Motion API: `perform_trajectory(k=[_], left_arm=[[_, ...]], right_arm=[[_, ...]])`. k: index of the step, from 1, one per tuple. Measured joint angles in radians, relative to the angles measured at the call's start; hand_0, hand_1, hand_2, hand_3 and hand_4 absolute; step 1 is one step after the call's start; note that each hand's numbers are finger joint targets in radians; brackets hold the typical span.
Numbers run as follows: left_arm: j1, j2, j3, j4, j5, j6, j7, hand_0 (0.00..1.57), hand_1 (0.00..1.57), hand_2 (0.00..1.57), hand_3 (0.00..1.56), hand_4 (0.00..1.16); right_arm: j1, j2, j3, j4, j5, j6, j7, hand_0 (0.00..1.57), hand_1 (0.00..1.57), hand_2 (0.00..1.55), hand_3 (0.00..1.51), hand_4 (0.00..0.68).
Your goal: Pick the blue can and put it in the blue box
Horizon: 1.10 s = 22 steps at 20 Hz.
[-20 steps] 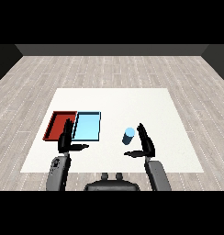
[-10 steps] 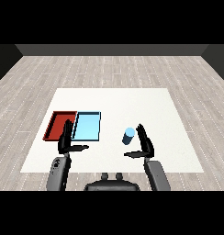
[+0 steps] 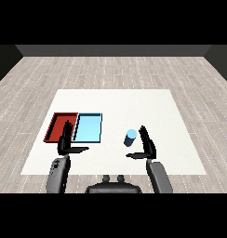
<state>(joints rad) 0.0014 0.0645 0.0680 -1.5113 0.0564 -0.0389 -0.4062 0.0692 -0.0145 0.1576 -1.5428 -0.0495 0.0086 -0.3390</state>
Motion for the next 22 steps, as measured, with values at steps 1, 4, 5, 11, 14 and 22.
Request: perform_trajectory(k=[1,4,5,11,14,22], left_arm=[[0.001,-0.007,-0.005,-0.001,-0.006,0.008,-0.005,0.00,0.00,0.00,0.00,0.00],[0.006,-0.018,-0.018,-0.012,-0.027,0.028,-0.007,0.00,0.00,0.00,0.00,0.00],[0.012,-0.023,-0.027,-0.024,-0.036,0.036,0.002,0.00,0.00,0.00,0.00,0.00],[0.023,-0.021,-0.027,-0.055,-0.027,0.030,0.030,0.00,0.00,0.00,0.00,0.00],[0.013,-0.029,-0.033,-0.043,-0.035,0.039,0.033,0.00,0.00,0.00,0.00,0.00],[0.050,-0.030,-0.035,-0.056,-0.045,0.040,0.001,0.00,0.00,0.00,0.00,0.00]], right_arm=[[-0.019,-0.001,-0.010,0.010,-0.007,0.005,0.013,0.00,0.00,0.00,0.00,0.000],[-0.033,0.007,-0.003,0.055,-0.014,-0.018,-0.007,0.00,0.00,0.00,0.00,0.000],[-0.048,0.008,-0.002,0.073,-0.016,-0.024,-0.006,0.00,0.00,0.00,0.00,0.000],[-0.123,0.006,-0.063,0.176,-0.049,-0.025,0.019,0.00,0.00,0.00,0.00,0.000],[-0.124,0.007,-0.064,0.184,-0.053,-0.037,0.030,0.00,0.00,0.00,0.00,0.000],[-0.195,0.007,-0.089,0.317,-0.091,-0.048,0.010,0.00,0.00,0.00,0.00,0.000]])
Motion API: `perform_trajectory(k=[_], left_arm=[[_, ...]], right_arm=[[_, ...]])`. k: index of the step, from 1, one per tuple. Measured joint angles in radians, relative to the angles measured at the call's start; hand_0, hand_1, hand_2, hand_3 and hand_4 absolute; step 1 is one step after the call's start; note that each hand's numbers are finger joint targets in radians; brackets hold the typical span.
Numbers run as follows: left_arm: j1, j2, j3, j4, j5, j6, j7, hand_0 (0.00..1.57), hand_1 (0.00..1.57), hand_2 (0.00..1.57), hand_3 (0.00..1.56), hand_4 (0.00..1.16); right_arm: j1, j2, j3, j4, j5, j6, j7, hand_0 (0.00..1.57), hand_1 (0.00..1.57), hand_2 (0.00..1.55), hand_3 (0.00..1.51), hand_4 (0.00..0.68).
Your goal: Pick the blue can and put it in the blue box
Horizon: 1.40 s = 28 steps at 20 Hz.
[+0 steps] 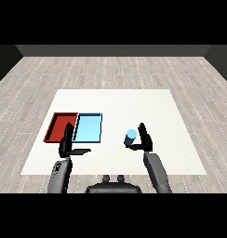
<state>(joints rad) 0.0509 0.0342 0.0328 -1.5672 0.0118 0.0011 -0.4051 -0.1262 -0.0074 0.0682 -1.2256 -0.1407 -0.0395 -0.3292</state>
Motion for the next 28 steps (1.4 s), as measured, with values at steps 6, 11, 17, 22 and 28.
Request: perform_trajectory(k=[6,11,17,22,28], left_arm=[[-0.007,0.005,0.007,-0.006,0.001,0.001,0.006,0.00,0.00,0.00,0.00,0.00],[-0.012,0.007,0.013,0.005,-0.010,0.011,-0.011,0.00,0.00,0.00,0.00,0.00],[-0.015,0.006,0.013,0.003,-0.011,0.011,-0.011,0.00,0.00,0.00,0.00,0.00],[-0.026,0.013,0.024,0.005,-0.001,0.007,0.005,0.00,0.00,0.00,0.00,0.00],[-0.007,0.019,0.028,-0.014,0.009,-0.009,0.006,0.00,0.00,0.00,0.00,0.00]], right_arm=[[-0.070,0.006,0.021,0.121,-0.053,-0.028,-0.034,0.00,0.00,0.00,0.00,0.000],[-0.076,0.006,0.028,0.154,-0.076,-0.036,-0.054,0.00,0.00,0.00,0.00,0.000],[-0.104,0.004,0.026,0.190,-0.105,-0.030,-0.057,0.00,0.00,0.00,0.00,0.000],[-0.145,0.006,0.035,0.242,-0.141,-0.033,-0.068,0.00,0.00,0.00,0.00,0.000],[-0.178,0.006,0.057,0.292,-0.154,-0.052,-0.093,0.00,0.00,0.00,0.00,0.000]])
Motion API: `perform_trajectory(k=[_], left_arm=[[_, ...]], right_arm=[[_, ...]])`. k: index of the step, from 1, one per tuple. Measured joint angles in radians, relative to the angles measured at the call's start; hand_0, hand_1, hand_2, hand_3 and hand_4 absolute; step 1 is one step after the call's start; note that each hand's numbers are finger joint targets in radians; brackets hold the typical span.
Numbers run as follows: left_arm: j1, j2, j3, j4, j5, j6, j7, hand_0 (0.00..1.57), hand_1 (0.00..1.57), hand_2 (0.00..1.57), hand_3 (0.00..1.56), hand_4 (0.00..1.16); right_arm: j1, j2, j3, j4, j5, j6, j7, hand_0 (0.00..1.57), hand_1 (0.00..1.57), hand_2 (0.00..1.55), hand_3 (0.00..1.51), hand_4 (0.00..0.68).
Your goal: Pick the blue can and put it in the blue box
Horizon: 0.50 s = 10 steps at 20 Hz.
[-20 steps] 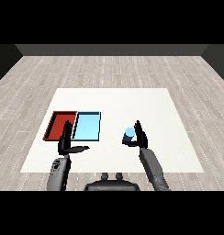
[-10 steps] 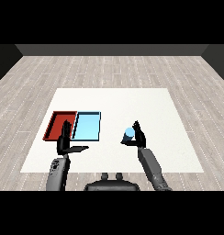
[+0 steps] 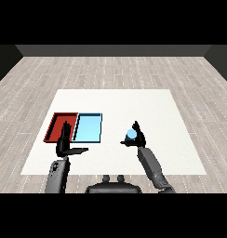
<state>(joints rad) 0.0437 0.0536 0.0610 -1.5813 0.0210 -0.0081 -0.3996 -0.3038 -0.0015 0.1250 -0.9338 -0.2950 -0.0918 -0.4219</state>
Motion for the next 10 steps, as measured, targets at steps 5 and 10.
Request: perform_trajectory(k=[5,10], left_arm=[[-0.015,-0.007,-0.007,0.004,-0.006,0.016,0.007,0.00,0.00,0.00,0.00,0.00],[-0.024,0.006,0.001,0.004,0.009,-0.006,0.010,0.00,0.00,0.00,0.00,0.00]], right_arm=[[-0.009,-0.001,-0.007,-0.002,-0.010,-0.025,0.002,0.88,0.88,1.08,0.95,0.000],[-0.057,-0.004,0.013,0.062,-0.003,-0.136,0.024,1.47,1.47,1.46,1.45,0.543]])
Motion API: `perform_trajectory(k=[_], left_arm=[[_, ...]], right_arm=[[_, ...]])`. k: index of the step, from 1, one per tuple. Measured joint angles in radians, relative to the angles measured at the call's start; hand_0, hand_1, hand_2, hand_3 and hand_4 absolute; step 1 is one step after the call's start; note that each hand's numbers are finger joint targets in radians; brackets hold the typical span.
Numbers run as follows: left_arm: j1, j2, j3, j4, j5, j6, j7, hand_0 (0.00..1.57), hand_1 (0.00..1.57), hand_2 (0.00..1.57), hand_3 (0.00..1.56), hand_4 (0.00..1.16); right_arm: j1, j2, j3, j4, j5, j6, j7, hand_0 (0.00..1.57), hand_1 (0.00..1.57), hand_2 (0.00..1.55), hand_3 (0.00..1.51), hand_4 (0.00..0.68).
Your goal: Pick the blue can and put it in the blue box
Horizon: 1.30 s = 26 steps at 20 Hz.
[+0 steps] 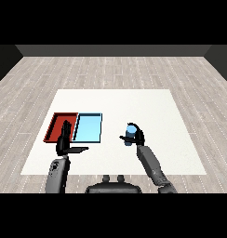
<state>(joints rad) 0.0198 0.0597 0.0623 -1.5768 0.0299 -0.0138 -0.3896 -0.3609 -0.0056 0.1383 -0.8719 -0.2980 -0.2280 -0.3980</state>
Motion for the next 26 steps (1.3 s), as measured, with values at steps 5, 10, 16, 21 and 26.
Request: perform_trajectory(k=[5,10,16,21,26], left_arm=[[-0.004,-0.007,0.000,0.010,-0.006,0.009,-0.006,0.00,0.00,0.00,0.00,0.00],[-0.007,-0.014,-0.014,0.001,-0.023,0.020,0.006,0.00,0.00,0.00,0.00,0.00],[-0.005,-0.033,-0.039,0.013,-0.038,0.026,-0.003,0.00,0.00,0.00,0.00,0.00],[-0.005,-0.019,-0.043,0.017,-0.035,0.002,-0.001,0.00,0.00,0.00,0.00,0.00],[-0.029,-0.047,-0.119,0.043,-0.041,0.033,0.013,0.00,0.00,0.00,0.00,0.00]], right_arm=[[-0.002,0.002,0.001,0.021,0.015,-0.035,-0.006,1.46,1.46,1.45,1.42,0.523],[0.013,0.005,0.069,-0.040,0.009,-0.088,0.002,1.46,1.46,1.47,1.35,0.453],[0.023,-0.013,0.118,-0.160,0.080,-0.148,0.017,1.46,1.46,1.48,1.37,0.509],[0.010,-0.004,0.118,-0.236,0.124,-0.152,0.053,1.46,1.46,1.49,1.39,0.525],[0.002,-0.003,0.155,-0.296,0.136,-0.159,0.070,1.45,1.45,1.47,1.35,0.539]])
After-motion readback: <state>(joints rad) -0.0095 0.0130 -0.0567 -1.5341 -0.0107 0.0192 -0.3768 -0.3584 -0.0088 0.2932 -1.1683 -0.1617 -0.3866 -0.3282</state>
